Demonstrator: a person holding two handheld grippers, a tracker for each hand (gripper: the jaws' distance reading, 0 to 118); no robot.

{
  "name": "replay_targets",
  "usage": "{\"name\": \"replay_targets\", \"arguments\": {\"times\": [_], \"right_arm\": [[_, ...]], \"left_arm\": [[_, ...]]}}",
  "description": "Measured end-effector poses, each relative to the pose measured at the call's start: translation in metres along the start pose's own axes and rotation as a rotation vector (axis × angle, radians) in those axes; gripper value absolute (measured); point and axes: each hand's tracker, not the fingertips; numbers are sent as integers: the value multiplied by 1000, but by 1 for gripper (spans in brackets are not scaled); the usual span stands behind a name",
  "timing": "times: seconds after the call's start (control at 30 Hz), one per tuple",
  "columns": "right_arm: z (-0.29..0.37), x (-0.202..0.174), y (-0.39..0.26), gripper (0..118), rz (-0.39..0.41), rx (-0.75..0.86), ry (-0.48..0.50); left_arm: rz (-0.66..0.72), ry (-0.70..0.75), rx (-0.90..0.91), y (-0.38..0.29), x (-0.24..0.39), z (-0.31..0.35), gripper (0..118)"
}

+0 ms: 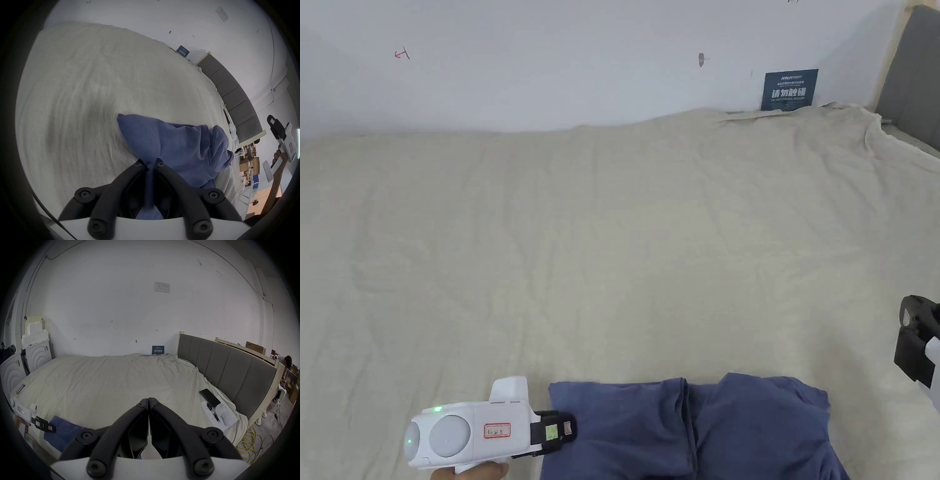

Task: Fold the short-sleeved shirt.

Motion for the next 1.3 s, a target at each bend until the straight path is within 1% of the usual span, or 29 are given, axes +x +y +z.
{"name": "replay_targets", "arguments": {"times": [0.1, 0.17, 0.4, 0.6, 0.67, 0.7, 0.77, 0.93, 1.03, 1.17, 1.3], "right_arm": [[-1, 0, 2, 0, 1, 3, 1], [-2, 0, 3, 0, 3, 5, 3], [-6, -4, 6, 0, 7, 11, 20], [-8, -8, 6, 0, 8, 11, 37], [-8, -8, 6, 0, 8, 11, 40], [-8, -8, 6, 0, 7, 12, 41], [-7, -8, 6, 0, 9, 13, 40], [-3, -3, 5, 0, 11, 13, 34], [-1, 0, 4, 0, 9, 12, 28], [2, 3, 1, 0, 2, 9, 22], [4, 7, -1, 0, 1, 4, 14]], "left_arm": [[4, 17, 12, 7, -1, 15, 4], [34, 16, 36, 12, -6, 28, 4], [54, 157, 77, 22, -35, 83, 4], [96, 251, 101, 27, -55, 114, 4], [85, 275, 83, 31, -44, 115, 4], [35, 265, 81, 35, -36, 113, 4], [21, 257, 68, 41, -15, 109, 4], [-96, 138, 16, 52, 50, 83, 4], [-169, 81, -37, 50, 88, 55, 4], [-214, 49, -87, 43, 128, 10, 4], [-220, 38, -135, 34, 158, -30, 4]]}}
